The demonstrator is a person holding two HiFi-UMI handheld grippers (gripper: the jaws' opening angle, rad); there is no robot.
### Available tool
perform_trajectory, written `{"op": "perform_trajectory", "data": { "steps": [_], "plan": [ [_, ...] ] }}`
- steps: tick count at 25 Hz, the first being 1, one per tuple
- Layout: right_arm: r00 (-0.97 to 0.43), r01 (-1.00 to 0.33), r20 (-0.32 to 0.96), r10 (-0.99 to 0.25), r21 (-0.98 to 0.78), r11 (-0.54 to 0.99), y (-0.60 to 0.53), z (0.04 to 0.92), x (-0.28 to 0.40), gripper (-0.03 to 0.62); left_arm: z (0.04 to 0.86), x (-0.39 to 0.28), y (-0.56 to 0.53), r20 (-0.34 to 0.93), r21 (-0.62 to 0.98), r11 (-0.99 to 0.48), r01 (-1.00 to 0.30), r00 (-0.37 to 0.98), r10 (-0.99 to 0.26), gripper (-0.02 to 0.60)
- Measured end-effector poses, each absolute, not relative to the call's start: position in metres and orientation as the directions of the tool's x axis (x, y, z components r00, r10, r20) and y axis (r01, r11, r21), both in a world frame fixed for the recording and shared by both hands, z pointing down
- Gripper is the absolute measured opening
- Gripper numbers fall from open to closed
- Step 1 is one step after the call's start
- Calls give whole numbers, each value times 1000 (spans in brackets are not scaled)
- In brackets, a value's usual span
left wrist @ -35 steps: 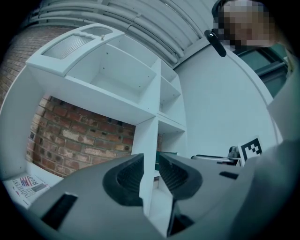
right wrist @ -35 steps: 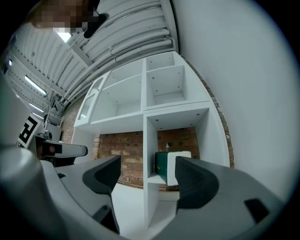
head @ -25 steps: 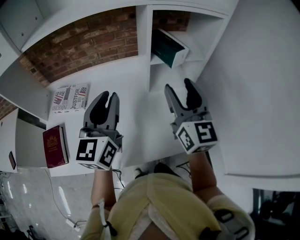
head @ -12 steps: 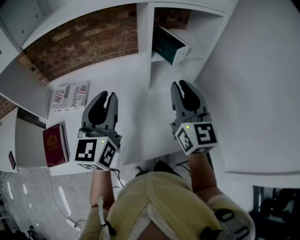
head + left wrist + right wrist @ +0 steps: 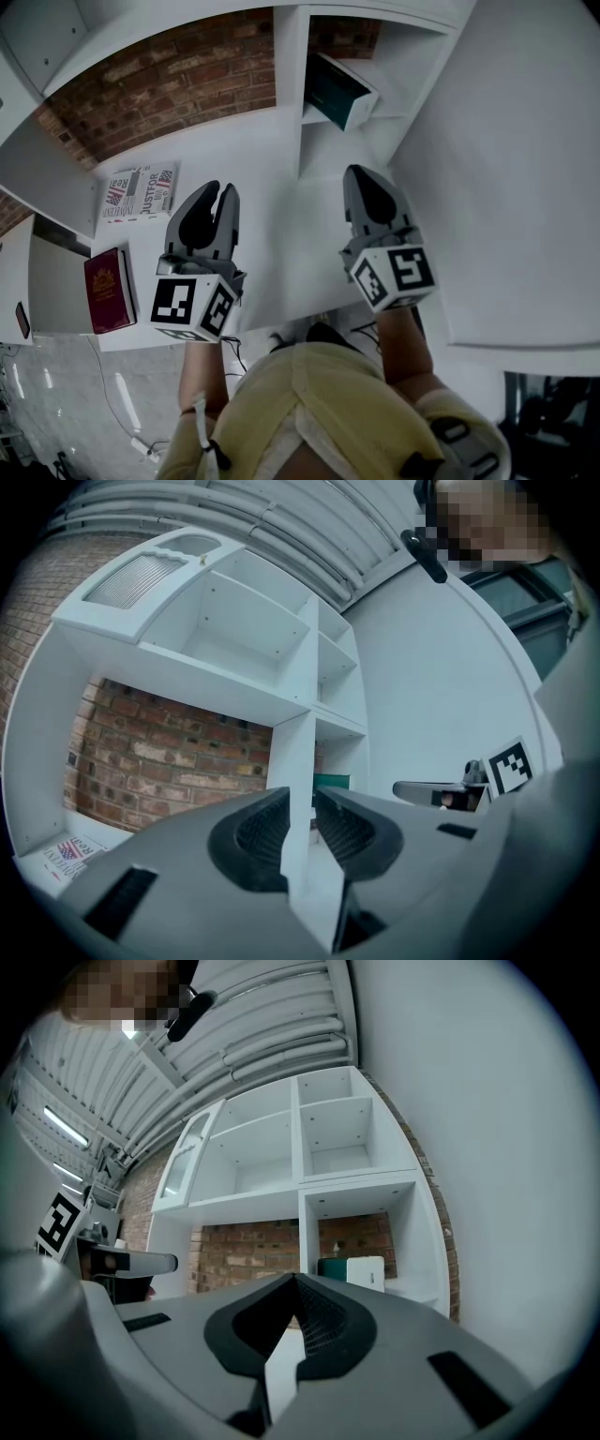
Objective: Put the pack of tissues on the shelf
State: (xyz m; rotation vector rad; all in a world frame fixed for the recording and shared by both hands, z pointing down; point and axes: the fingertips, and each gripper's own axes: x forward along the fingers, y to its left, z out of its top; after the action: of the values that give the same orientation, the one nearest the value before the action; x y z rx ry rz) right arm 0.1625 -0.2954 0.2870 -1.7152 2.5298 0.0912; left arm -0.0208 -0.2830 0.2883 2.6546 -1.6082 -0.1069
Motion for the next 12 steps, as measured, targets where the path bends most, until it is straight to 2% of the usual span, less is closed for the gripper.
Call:
{"op": "perform_trajectory", "data": {
  "steps": [12],
  "plan": [
    [-398,-915,-95,-912,-29,402,-296,289,159,2,285,-21,-281,-40,58,-476,-877,475,-879,51]
  ]
}}
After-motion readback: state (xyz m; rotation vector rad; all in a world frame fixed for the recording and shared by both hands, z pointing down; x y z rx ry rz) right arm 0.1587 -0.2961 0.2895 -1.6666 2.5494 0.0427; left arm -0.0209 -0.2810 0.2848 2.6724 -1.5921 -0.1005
